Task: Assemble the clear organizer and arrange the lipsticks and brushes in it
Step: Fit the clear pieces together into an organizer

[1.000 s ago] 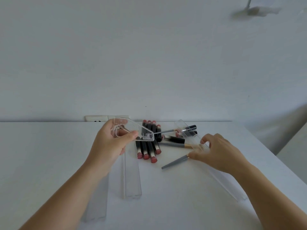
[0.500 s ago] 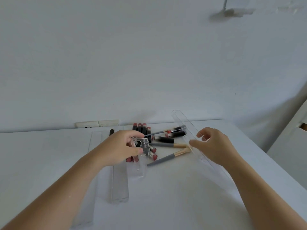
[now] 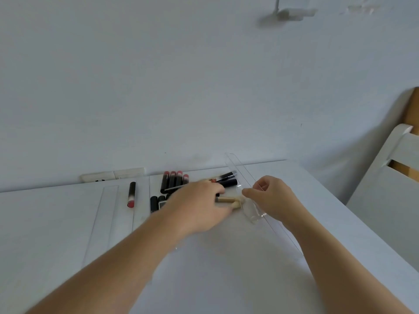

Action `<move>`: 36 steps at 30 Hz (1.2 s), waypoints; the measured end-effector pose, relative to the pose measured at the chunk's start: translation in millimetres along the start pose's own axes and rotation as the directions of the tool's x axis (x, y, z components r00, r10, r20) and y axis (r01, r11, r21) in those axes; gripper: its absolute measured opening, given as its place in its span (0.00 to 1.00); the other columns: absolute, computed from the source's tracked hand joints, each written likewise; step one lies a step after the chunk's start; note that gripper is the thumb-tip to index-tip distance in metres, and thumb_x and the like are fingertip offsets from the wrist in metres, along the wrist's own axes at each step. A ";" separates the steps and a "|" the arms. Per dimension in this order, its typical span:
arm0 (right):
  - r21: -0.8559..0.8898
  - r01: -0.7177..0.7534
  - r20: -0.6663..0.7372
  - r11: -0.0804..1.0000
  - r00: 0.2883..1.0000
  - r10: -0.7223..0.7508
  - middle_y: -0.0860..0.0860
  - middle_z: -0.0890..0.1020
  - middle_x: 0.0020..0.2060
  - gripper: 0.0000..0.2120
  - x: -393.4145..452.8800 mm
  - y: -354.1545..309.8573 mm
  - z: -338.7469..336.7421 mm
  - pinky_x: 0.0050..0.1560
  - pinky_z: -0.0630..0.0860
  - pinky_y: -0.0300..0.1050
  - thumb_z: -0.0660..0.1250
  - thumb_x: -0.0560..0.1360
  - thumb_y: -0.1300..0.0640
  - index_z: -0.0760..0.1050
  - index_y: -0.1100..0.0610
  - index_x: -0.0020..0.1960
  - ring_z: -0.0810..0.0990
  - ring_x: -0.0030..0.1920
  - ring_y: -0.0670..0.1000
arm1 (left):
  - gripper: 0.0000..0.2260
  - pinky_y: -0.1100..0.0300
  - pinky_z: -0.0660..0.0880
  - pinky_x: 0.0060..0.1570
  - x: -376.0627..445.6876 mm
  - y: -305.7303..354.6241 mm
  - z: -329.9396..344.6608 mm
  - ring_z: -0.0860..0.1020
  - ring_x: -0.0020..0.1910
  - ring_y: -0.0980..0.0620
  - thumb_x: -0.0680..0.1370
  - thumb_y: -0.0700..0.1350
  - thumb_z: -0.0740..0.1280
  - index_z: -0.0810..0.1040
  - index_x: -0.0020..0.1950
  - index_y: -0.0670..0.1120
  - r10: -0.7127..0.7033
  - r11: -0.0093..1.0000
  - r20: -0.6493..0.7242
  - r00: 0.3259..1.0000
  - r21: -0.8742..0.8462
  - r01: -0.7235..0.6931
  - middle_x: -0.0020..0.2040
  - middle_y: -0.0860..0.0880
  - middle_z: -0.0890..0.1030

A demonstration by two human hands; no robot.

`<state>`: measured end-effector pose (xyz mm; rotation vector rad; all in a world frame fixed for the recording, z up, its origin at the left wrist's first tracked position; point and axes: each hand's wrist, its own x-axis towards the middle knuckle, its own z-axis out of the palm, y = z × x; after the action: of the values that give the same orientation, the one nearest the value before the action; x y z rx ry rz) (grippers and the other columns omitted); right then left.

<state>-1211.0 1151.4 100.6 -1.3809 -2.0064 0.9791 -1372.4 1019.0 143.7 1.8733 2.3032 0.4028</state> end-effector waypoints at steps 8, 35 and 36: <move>0.131 -0.055 -0.030 0.990 0.998 0.060 0.48 0.83 0.40 0.13 -2.6 -0.2 -4.6 0.33 0.71 0.42 0.74 0.70 0.44 0.77 0.52 0.45 0.81 0.38 0.48 | 0.32 0.50 0.71 0.55 46.1 36.8 41.3 0.71 0.61 0.43 0.73 0.73 0.64 0.79 0.56 0.45 -0.118 0.985 0.025 0.993 0.131 0.114 0.60 0.45 0.72; 0.659 0.019 0.101 0.751 0.988 -0.113 0.60 0.84 0.38 0.14 -21.0 -25.8 -5.9 0.30 0.76 0.48 0.70 0.76 0.46 0.79 0.55 0.55 0.76 0.27 0.56 | 0.07 0.52 0.83 0.52 -20.2 -79.2 -45.9 0.85 0.56 0.43 0.79 0.40 0.68 0.86 0.52 0.46 -0.002 0.350 -0.086 0.996 -0.933 -0.080 0.57 0.42 0.86; 0.641 0.043 0.105 0.767 0.984 -0.143 0.60 0.84 0.38 0.14 -23.8 -31.1 -3.6 0.30 0.76 0.48 0.71 0.75 0.44 0.79 0.53 0.53 0.75 0.27 0.56 | 0.10 0.52 0.81 0.55 -26.8 -87.8 -45.5 0.84 0.58 0.42 0.78 0.39 0.65 0.86 0.53 0.43 0.022 0.298 -0.065 0.998 -0.952 -0.069 0.58 0.40 0.85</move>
<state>-1217.6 1123.3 127.1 -0.8371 -1.5736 1.5681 -1461.6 971.3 159.6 1.2051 1.3153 1.4516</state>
